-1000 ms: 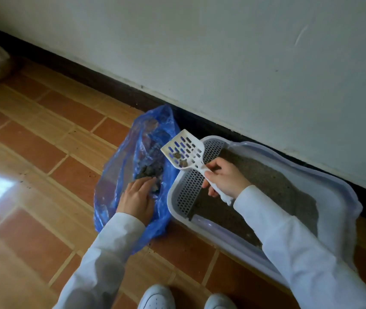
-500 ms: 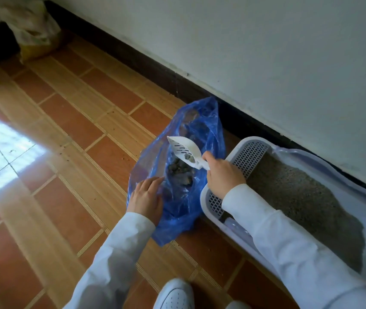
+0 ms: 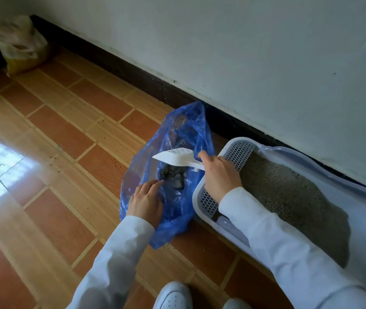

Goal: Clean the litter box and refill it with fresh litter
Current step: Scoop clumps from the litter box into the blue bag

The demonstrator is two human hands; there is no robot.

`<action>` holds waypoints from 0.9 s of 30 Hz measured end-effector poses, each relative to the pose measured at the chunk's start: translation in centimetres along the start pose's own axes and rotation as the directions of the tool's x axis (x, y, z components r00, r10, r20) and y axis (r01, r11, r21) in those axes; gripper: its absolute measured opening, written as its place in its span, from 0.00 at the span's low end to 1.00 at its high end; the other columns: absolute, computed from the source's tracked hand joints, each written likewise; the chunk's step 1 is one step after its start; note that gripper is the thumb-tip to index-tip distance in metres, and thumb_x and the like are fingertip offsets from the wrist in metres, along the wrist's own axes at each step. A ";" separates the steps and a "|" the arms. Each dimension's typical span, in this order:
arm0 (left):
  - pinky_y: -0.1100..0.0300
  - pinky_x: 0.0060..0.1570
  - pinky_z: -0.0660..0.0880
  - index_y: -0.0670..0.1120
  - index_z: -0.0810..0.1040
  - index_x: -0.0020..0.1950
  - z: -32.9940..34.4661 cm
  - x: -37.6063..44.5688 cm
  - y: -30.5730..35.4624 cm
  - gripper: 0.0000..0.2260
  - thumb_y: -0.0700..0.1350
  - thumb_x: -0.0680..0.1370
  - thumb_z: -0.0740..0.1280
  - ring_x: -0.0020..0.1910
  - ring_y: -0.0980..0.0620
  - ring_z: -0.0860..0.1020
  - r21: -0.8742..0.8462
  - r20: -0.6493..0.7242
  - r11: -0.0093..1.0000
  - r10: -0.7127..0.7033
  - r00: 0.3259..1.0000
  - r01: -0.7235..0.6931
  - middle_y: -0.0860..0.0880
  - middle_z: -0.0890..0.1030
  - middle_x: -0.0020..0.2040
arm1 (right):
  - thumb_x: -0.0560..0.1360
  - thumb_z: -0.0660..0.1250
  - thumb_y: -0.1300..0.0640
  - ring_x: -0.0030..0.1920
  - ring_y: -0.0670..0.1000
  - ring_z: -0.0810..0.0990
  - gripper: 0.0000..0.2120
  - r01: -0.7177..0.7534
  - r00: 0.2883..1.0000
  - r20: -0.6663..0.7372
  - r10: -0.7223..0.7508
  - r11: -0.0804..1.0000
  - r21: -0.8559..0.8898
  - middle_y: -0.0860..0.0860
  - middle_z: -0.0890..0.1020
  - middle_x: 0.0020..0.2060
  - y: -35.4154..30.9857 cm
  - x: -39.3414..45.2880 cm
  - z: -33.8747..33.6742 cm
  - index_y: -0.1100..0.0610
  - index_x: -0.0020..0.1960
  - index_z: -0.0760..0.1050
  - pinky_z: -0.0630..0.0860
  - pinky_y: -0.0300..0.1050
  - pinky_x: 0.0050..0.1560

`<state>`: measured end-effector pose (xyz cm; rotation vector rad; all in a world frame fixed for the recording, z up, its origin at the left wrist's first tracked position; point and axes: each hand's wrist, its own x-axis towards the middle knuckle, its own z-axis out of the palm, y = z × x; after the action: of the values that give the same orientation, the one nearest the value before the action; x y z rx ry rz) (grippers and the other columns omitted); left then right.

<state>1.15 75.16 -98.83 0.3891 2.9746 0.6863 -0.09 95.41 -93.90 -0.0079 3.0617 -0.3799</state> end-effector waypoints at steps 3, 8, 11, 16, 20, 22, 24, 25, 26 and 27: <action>0.44 0.58 0.72 0.43 0.76 0.64 -0.1 0.2 1.0 0.18 0.34 0.74 0.64 0.60 0.39 0.74 0.007 0.018 1.000 -0.003 1.000 0.003 0.43 0.78 0.61 | 0.76 0.62 0.63 0.52 0.58 0.79 0.15 -0.136 0.990 0.067 0.124 0.964 0.227 0.55 0.80 0.53 0.6 -0.7 -0.7 0.54 0.62 0.67 0.78 0.54 0.50; 0.42 0.54 0.75 0.40 0.77 0.61 0.2 0.7 2.5 0.20 0.31 0.71 0.64 0.56 0.36 0.77 -0.021 -0.004 0.996 0.086 0.996 -0.086 0.40 0.80 0.57 | 0.78 0.61 0.60 0.47 0.52 0.80 0.12 -0.361 0.931 0.259 0.257 0.742 0.565 0.54 0.81 0.50 2.7 -2.6 -2.2 0.55 0.60 0.74 0.80 0.51 0.49; 0.39 0.52 0.76 0.41 0.77 0.61 0.4 1.3 3.6 0.20 0.36 0.70 0.60 0.55 0.36 0.77 -0.036 0.008 0.989 0.143 0.990 -0.142 0.41 0.80 0.57 | 0.77 0.61 0.62 0.36 0.47 0.79 0.09 -0.428 0.903 0.329 0.274 0.627 0.651 0.52 0.83 0.45 4.2 -4.7 -3.6 0.56 0.55 0.76 0.77 0.39 0.37; 0.40 0.56 0.74 0.43 0.76 0.63 1.0 2.4 6.2 0.20 0.38 0.71 0.59 0.59 0.38 0.75 -0.055 0.040 0.976 0.213 0.976 -0.211 0.42 0.79 0.60 | 0.78 0.61 0.62 0.35 0.49 0.79 0.09 -0.518 0.848 0.362 0.387 0.463 0.719 0.51 0.84 0.42 7.1 -8.4 -5.6 0.56 0.56 0.77 0.76 0.40 0.34; 0.43 0.60 0.72 0.44 0.75 0.65 1.4 2.6 8.5 0.19 0.41 0.74 0.59 0.61 0.41 0.74 -0.061 0.082 0.951 0.306 0.948 -0.302 0.43 0.77 0.62 | 0.79 0.61 0.61 0.35 0.49 0.79 0.10 -0.583 0.784 0.364 0.502 0.397 0.708 0.52 0.83 0.42 9.6 -11.7 -6.7 0.56 0.57 0.77 0.76 0.39 0.33; 0.41 0.57 0.74 0.44 0.75 0.64 1.6 2.8 9.5 0.17 0.42 0.75 0.60 0.59 0.40 0.75 -0.070 0.084 0.929 0.368 0.926 -0.363 0.43 0.78 0.60 | 0.79 0.60 0.62 0.34 0.49 0.78 0.09 -0.627 0.730 0.363 0.579 0.356 0.692 0.53 0.82 0.42 10.7 -13.7 -6.9 0.57 0.57 0.76 0.75 0.36 0.31; 0.40 0.53 0.76 0.44 0.76 0.63 2.1 2.9 10.5 0.18 0.38 0.73 0.66 0.58 0.39 0.76 -0.072 0.094 0.907 0.420 0.903 -0.414 0.42 0.78 0.60 | 0.79 0.60 0.62 0.35 0.51 0.78 0.09 -0.671 0.654 0.368 0.661 0.284 0.685 0.55 0.82 0.40 11.9 -15.7 -6.6 0.59 0.56 0.76 0.75 0.39 0.33; 0.39 0.53 0.76 0.44 0.75 0.64 2.4 2.9 11.1 0.19 0.36 0.72 0.68 0.59 0.39 0.76 -0.070 0.108 0.903 0.430 0.896 -0.425 0.42 0.78 0.60 | 0.79 0.60 0.63 0.36 0.53 0.77 0.09 -0.686 0.615 0.379 0.691 0.233 0.689 0.56 0.82 0.40 12.5 -16.7 -6.3 0.60 0.56 0.76 0.74 0.42 0.36; 0.39 0.55 0.75 0.44 0.75 0.65 2.5 2.8 11.7 0.20 0.36 0.73 0.68 0.61 0.40 0.74 -0.074 0.129 0.904 0.427 0.895 -0.420 0.42 0.77 0.62 | 0.79 0.59 0.63 0.37 0.53 0.77 0.10 -0.702 0.580 0.397 0.711 0.190 0.686 0.56 0.81 0.39 13.0 -17.5 -6.0 0.61 0.57 0.75 0.73 0.44 0.38; 0.39 0.57 0.74 0.44 0.75 0.65 2.6 2.7 12.3 0.20 0.36 0.73 0.68 0.62 0.40 0.73 -0.080 0.138 0.904 0.427 0.893 -0.420 0.42 0.76 0.63 | 0.79 0.59 0.63 0.37 0.53 0.76 0.10 -0.718 0.548 0.414 0.727 0.155 0.678 0.56 0.81 0.39 13.5 -18.3 -5.8 0.62 0.57 0.75 0.72 0.43 0.38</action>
<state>1.64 87.67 -95.82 1.0585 2.7380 0.7187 17.91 110.13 -90.60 1.4472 2.1009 -1.5581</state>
